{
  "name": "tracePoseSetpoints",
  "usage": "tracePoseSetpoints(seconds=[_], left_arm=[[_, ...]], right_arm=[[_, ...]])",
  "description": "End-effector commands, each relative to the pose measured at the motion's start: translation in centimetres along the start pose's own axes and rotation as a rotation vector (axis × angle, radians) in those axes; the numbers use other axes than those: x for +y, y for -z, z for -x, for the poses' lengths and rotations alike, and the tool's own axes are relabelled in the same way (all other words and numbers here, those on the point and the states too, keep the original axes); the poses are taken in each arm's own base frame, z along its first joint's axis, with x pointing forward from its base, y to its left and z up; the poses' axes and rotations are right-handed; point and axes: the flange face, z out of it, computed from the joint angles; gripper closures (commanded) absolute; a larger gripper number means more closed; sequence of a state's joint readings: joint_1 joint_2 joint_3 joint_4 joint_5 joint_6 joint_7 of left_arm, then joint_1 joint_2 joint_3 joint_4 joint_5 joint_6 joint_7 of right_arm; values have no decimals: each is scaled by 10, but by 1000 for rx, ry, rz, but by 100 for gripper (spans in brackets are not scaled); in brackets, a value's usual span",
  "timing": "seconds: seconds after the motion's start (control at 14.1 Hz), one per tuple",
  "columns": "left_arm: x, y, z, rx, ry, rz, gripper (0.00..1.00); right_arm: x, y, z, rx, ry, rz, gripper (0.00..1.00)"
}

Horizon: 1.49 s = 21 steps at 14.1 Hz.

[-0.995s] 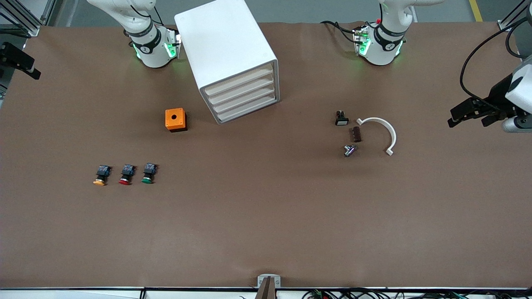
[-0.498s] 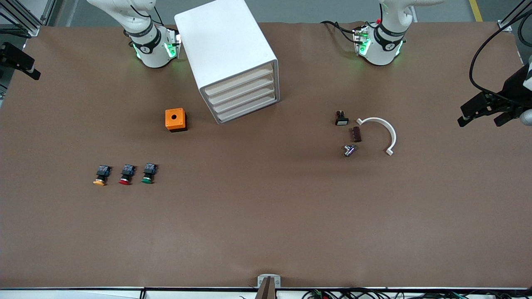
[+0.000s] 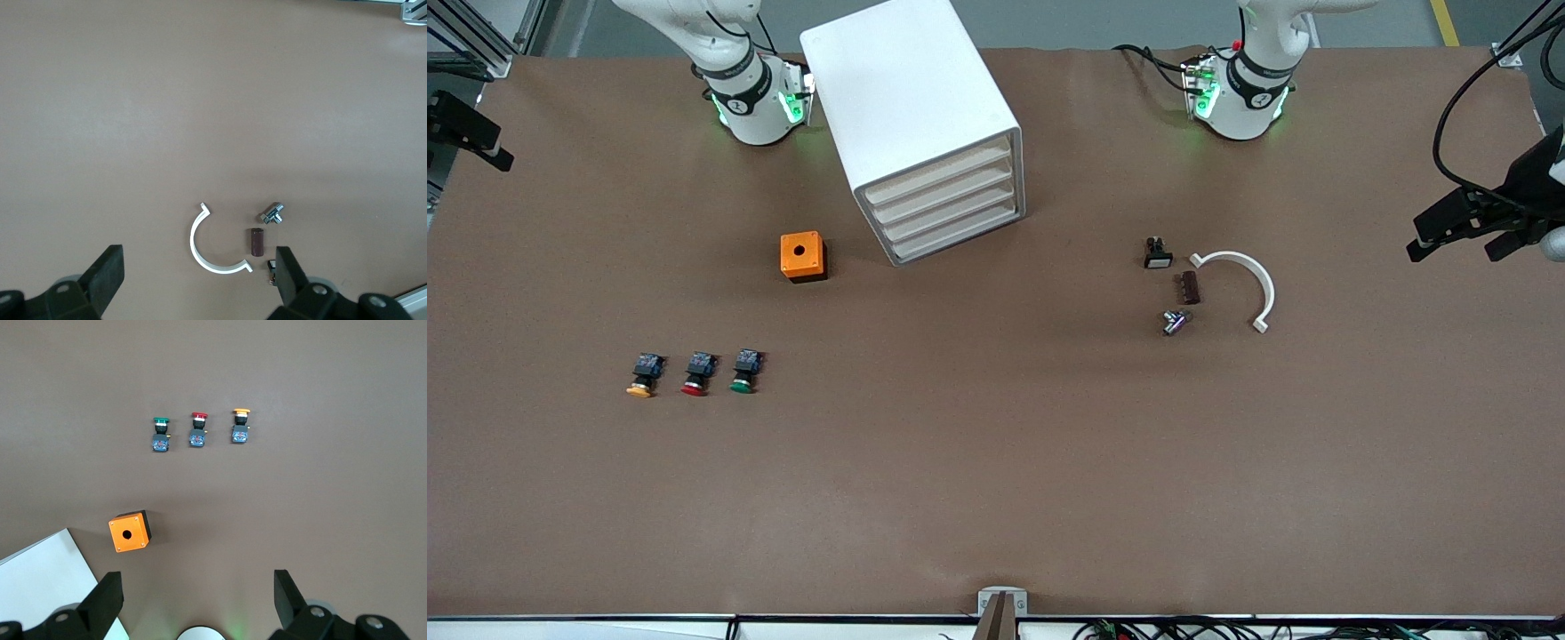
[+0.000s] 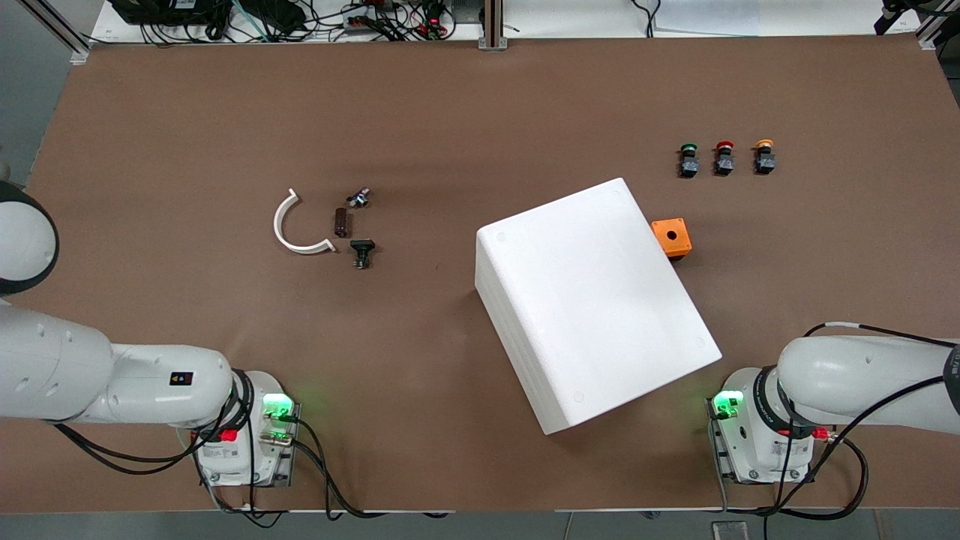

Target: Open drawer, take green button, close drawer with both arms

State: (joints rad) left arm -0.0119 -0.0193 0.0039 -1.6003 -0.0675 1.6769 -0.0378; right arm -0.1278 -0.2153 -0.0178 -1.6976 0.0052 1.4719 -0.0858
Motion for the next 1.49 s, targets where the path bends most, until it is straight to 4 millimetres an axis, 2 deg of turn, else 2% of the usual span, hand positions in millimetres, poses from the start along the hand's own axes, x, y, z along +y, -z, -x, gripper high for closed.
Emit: tracePoseSetpoints(seconds=[0.0,0.71,1.42], left_arm=[[2,0,3,-51,-11,-26,0],[-4,-2,4,-67,-15,-53,0],[1,-2,5,-67,-23,-54,0]], right_arm=[[0,4,3,8,10,11,0],[-2,3,3,8,11,12,0],[-1,4,3,9,10,10,0]])
